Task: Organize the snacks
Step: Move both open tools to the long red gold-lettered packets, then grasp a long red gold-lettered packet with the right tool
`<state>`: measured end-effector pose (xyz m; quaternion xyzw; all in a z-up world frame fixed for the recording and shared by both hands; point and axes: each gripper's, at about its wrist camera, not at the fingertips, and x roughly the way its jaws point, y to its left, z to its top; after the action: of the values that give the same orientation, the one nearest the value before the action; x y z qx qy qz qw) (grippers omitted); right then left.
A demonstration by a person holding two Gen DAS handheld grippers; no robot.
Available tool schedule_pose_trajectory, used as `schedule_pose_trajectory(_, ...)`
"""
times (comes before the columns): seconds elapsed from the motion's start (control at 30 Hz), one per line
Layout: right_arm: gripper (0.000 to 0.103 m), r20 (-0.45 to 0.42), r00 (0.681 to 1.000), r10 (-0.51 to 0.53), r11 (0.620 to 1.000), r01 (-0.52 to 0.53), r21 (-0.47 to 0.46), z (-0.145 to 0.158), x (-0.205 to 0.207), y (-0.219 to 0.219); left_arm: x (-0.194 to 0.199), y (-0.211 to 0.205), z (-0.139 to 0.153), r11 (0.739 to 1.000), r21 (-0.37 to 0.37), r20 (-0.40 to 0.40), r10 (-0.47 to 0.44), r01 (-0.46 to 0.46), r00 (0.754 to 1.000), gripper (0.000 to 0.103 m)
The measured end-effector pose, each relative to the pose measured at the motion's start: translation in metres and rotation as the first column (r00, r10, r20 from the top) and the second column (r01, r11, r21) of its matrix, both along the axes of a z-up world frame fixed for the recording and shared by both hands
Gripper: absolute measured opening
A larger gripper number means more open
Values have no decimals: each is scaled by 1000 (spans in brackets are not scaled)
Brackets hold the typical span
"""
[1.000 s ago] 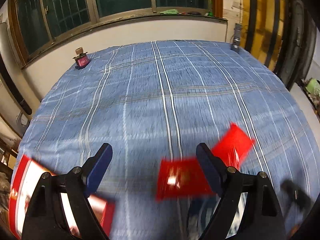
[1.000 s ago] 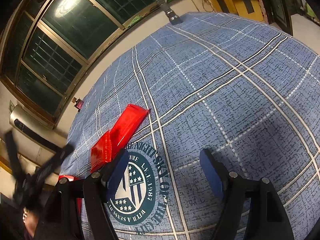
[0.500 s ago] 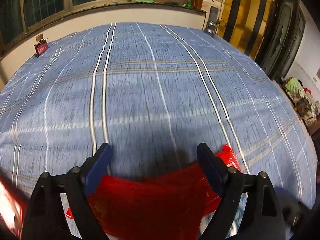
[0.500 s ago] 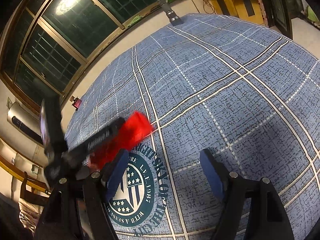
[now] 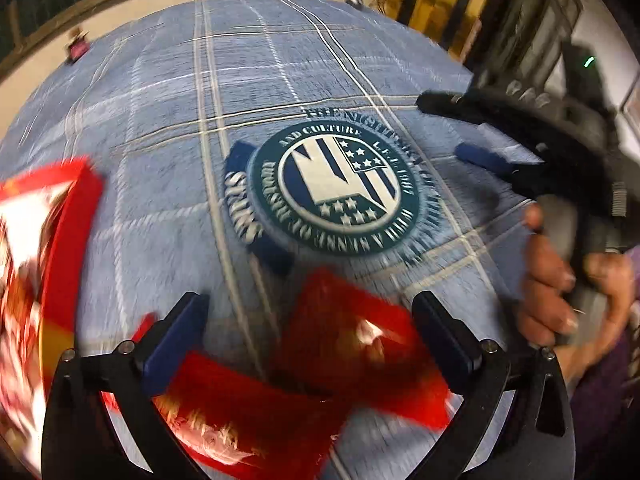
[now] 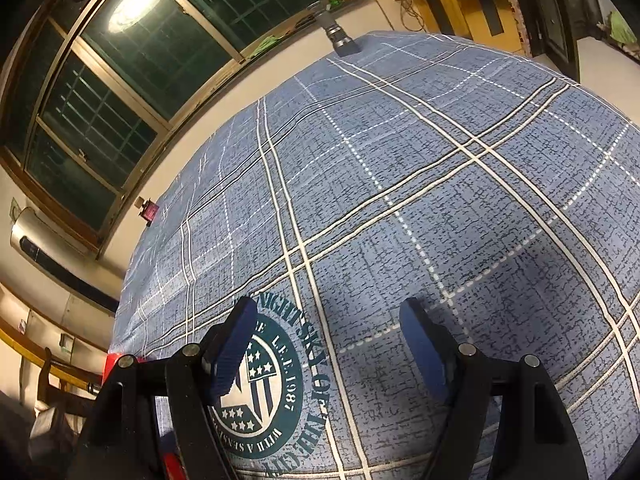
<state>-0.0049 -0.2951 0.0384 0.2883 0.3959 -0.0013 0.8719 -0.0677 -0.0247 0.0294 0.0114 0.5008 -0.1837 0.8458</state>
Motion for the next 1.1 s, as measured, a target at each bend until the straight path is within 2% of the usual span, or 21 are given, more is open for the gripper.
schedule_pose_trajectory(0.1, 76, 12, 1000, 23, 1000, -23, 2, 2, -1, 3, -22, 21, 20, 997, -57, 48, 64, -61, 997, 103)
schedule_pose_trajectory(0.2, 76, 17, 996, 82, 996, -83, 44, 3, -4, 7, -38, 53, 41, 980, -110, 76, 177, -168, 981, 103)
schedule_pose_trajectory(0.3, 76, -9, 973, 231, 971, -232, -51, 14, -16, 29, -43, 79, 50, 953, -132, 84, 283, -271, 955, 103)
schedule_pose_trajectory(0.37, 76, -48, 921, 386, 902, -388, -188, 24, -31, 54, -42, 91, 50, 942, -147, 80, 315, -301, 946, 103)
schedule_pose_trajectory(0.43, 76, -78, 868, 491, 823, -491, -286, 31, -53, 74, -42, 95, 44, 946, -128, 54, 305, -296, 951, 103)
schedule_pose_trajectory(0.5, 76, -108, 828, 550, 765, -551, -333, 32, -67, 88, -41, 93, 38, 950, -97, 30, 302, -298, 953, 103)
schedule_pose_trajectory(0.53, 76, -126, 797, 591, 720, -591, -362, 31, -78, 99, -43, 95, 33, 947, -92, 17, 310, -308, 950, 103)
schedule_pose_trajectory(0.6, 76, -161, 756, 634, 651, -635, -417, 26, -91, 116, -51, 101, 31, 942, -110, -3, 319, -317, 948, 103)
schedule_pose_trajectory(0.7, 76, -208, 701, 682, 566, -686, -457, 13, -101, 137, -57, 105, 33, 933, -115, -20, 341, -341, 940, 103)
schedule_pose_trajectory(0.73, 76, -214, 693, 688, 556, -693, -458, 10, -102, 139, -58, 103, 36, 930, -115, -28, 349, -350, 937, 103)
schedule_pose_trajectory(0.83, 78, -239, 680, 693, 538, -708, -456, -3, -93, 149, -54, 101, 34, 926, -116, -56, 356, -360, 933, 103)
schedule_pose_trajectory(0.87, 81, -240, 685, 688, 539, -704, -462, -6, -91, 150, -52, 99, 33, 924, -111, -64, 360, -366, 931, 103)
schedule_pose_trajectory(0.93, 81, -217, 709, 671, 565, -678, -469, -6, -83, 148, -49, 94, 28, 911, -71, -95, 399, -406, 912, 103)
schedule_pose_trajectory(1.0, 68, -197, 747, 634, 600, -637, -483, -5, -77, 140, -45, 91, 22, 895, -33, -119, 438, -444, 891, 103)
schedule_pose_trajectory(1.03, 50, -187, 777, 601, 629, -604, -489, -3, -71, 131, -44, 91, 19, 880, -22, -131, 468, -474, 874, 103)
schedule_pose_trajectory(1.1, 48, -188, 820, 540, 680, -557, -476, -2, -60, 113, -42, 87, 16, 864, -20, -140, 496, -504, 857, 103)
